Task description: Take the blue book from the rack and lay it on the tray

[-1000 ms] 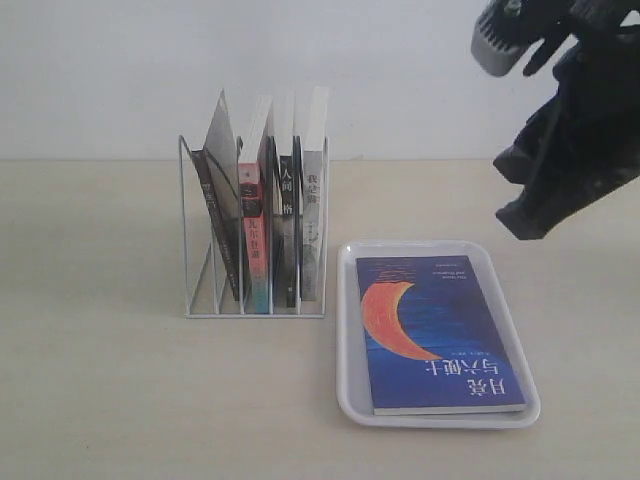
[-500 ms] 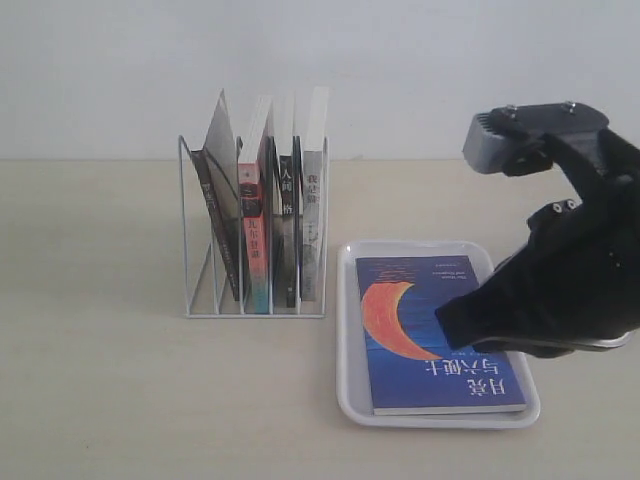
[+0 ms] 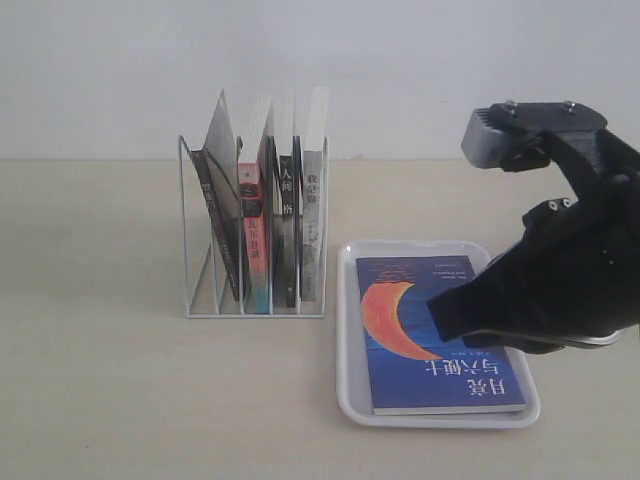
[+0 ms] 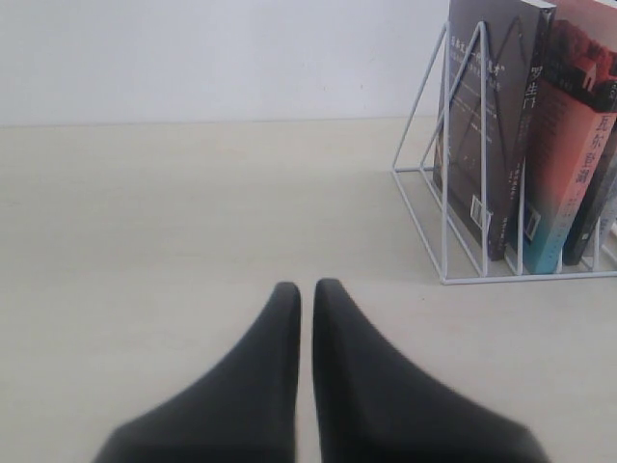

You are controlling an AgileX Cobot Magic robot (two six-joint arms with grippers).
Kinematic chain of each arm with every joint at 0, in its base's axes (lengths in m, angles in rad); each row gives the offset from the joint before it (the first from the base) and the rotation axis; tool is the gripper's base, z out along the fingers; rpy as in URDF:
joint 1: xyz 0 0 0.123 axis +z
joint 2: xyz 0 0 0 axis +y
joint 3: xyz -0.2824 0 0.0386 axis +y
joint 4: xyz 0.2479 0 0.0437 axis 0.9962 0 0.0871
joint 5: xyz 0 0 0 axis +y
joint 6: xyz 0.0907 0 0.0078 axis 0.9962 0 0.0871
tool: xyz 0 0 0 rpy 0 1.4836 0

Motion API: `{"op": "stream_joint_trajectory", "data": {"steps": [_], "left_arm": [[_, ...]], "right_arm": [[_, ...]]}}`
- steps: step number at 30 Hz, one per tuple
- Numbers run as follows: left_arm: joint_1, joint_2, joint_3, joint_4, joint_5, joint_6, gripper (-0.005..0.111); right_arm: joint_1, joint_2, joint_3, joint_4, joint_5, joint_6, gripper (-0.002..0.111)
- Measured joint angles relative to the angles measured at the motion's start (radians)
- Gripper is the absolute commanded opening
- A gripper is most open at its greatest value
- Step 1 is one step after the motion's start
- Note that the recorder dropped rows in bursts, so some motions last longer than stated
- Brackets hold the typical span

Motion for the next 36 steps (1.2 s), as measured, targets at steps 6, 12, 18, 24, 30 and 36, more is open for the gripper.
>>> {"op": "stream_joint_trajectory", "data": {"steps": [6, 12, 18, 24, 30, 36], "left_arm": [[0.0, 0.0, 0.0, 0.0, 0.0, 0.0, 0.004], [0.0, 0.0, 0.0, 0.0, 0.0, 0.0, 0.004], [0.0, 0.0, 0.0, 0.0, 0.0, 0.0, 0.004], [0.0, 0.0, 0.0, 0.0, 0.0, 0.0, 0.004], [0.0, 0.0, 0.0, 0.0, 0.0, 0.0, 0.004], [0.0, 0.0, 0.0, 0.0, 0.0, 0.0, 0.004]], "right_arm": [[0.0, 0.0, 0.0, 0.005, 0.0, 0.005, 0.0], [0.0, 0.013, 0.018, 0.055, -0.106, 0.038, 0.0], [0.0, 0.102, 0.145, 0.068, -0.22, 0.01, 0.0], [0.0, 0.179, 0.323, 0.082, -0.34, -0.017, 0.0], [0.0, 0.12, 0.492, 0.082, -0.595, -0.077, 0.0], [0.0, -0.084, 0.612, 0.082, -0.721, -0.089, 0.0]]}}
